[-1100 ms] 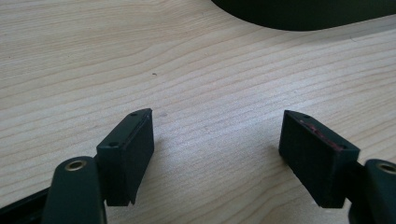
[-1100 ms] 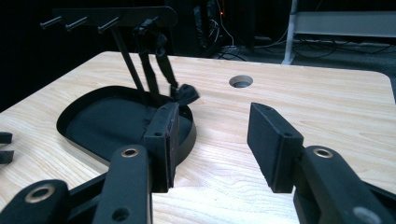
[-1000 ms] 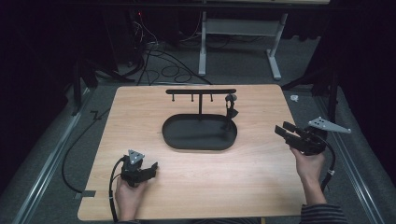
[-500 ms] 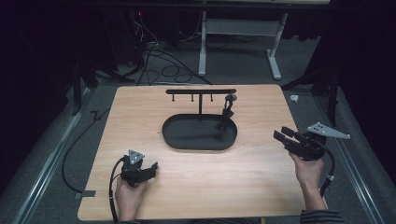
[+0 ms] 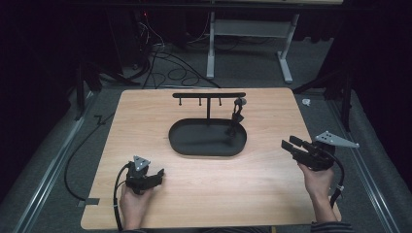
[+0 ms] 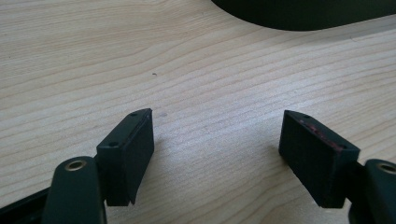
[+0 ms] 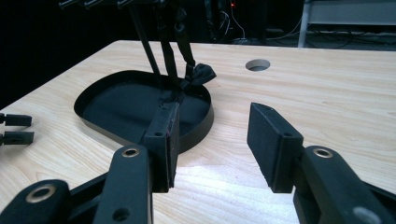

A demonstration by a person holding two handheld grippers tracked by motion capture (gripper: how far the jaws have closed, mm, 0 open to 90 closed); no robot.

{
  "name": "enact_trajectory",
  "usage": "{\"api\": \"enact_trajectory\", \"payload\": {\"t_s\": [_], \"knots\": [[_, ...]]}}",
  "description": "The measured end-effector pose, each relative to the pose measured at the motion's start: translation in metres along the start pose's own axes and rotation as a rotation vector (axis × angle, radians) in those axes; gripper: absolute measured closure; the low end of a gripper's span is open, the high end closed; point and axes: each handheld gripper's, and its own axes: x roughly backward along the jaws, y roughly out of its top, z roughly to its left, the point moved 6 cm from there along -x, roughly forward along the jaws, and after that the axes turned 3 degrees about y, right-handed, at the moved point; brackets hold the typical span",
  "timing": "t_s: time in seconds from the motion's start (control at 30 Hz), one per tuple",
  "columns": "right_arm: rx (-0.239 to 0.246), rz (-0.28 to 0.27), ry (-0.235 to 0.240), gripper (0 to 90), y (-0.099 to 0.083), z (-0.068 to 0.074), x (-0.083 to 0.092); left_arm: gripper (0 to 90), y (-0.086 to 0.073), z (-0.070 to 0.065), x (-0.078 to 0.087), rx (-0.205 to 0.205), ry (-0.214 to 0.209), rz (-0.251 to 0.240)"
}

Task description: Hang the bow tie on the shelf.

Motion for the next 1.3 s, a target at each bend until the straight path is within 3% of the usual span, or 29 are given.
{"api": "enact_trajectory", "payload": {"t_s": [0.6, 1.3], "knots": [[-0.006, 0.048, 0.035, 55.6, -0.02, 0.009, -0.015, 26.8, 0.0, 0.0, 0.0, 0.0, 0.0, 0.0], [-0.005, 0.093, 0.036, 55.7, -0.04, 0.014, -0.031, 26.8, 0.0, 0.0, 0.0, 0.0, 0.0, 0.0]]}}
